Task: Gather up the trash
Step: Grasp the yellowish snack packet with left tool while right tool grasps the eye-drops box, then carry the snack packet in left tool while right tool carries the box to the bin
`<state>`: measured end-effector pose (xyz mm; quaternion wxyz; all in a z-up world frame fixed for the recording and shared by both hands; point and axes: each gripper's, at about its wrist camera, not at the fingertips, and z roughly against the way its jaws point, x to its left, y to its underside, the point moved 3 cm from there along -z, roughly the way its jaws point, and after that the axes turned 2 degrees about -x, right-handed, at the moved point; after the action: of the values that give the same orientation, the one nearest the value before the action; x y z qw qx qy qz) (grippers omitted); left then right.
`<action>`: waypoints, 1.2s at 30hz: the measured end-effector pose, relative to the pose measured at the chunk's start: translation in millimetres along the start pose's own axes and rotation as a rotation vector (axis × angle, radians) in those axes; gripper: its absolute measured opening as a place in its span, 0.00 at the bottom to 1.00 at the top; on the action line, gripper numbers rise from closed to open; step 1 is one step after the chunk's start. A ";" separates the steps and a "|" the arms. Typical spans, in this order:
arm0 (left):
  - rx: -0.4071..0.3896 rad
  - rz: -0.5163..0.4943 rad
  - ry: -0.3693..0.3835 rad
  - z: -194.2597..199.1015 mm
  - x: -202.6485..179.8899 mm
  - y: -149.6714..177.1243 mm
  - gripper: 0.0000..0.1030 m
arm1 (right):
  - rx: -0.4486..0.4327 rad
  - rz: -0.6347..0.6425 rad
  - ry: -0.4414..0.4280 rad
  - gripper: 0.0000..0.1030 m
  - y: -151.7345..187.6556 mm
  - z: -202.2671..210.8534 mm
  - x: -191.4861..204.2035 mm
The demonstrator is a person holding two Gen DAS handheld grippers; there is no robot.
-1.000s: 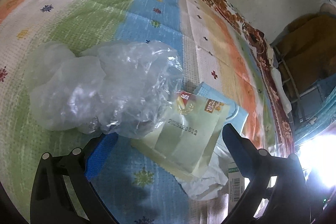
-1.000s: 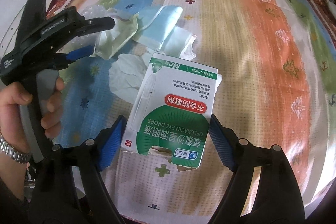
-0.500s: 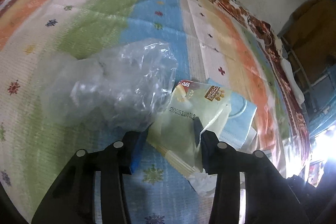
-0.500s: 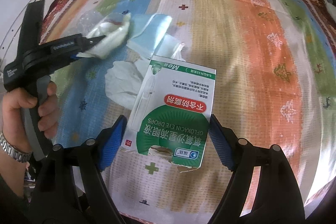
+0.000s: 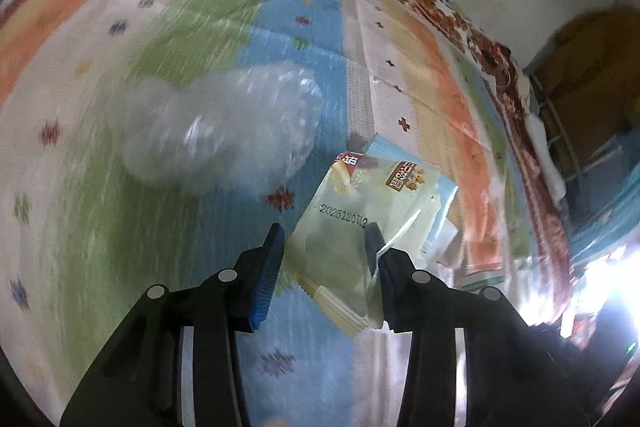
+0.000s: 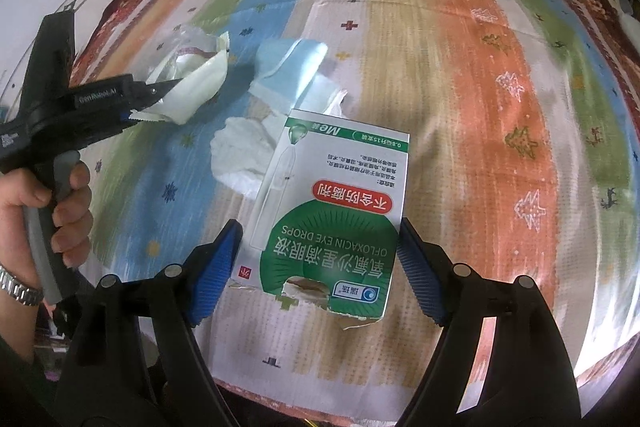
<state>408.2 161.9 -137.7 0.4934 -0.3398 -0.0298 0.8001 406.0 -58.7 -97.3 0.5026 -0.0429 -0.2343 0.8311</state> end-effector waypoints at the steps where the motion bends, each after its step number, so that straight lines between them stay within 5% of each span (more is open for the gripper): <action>1: -0.003 0.023 -0.008 2.3 1.1 2.9 0.40 | -0.001 0.003 -0.002 0.71 0.1 0.7 0.6; 16: -0.051 -0.054 -0.132 62.0 -25.7 33.2 0.39 | -0.072 -0.008 -0.055 0.71 10.1 45.5 9.0; 22: -0.050 -0.009 -0.038 87.2 -34.4 43.0 0.39 | -0.098 -0.021 -0.076 0.71 21.6 67.5 9.2; 29: -0.048 -0.100 -0.099 108.8 -57.3 68.9 0.39 | -0.123 0.011 -0.070 0.71 36.5 86.1 20.4; 36: -0.052 -0.107 -0.080 127.4 -67.8 82.8 0.39 | -0.152 0.027 -0.077 0.71 49.7 105.1 28.6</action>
<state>290.7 101.2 -36.8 0.5248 -0.3183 -0.0884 0.7845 319.2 -89.8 -20.9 0.4774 -0.0521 -0.3151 0.8186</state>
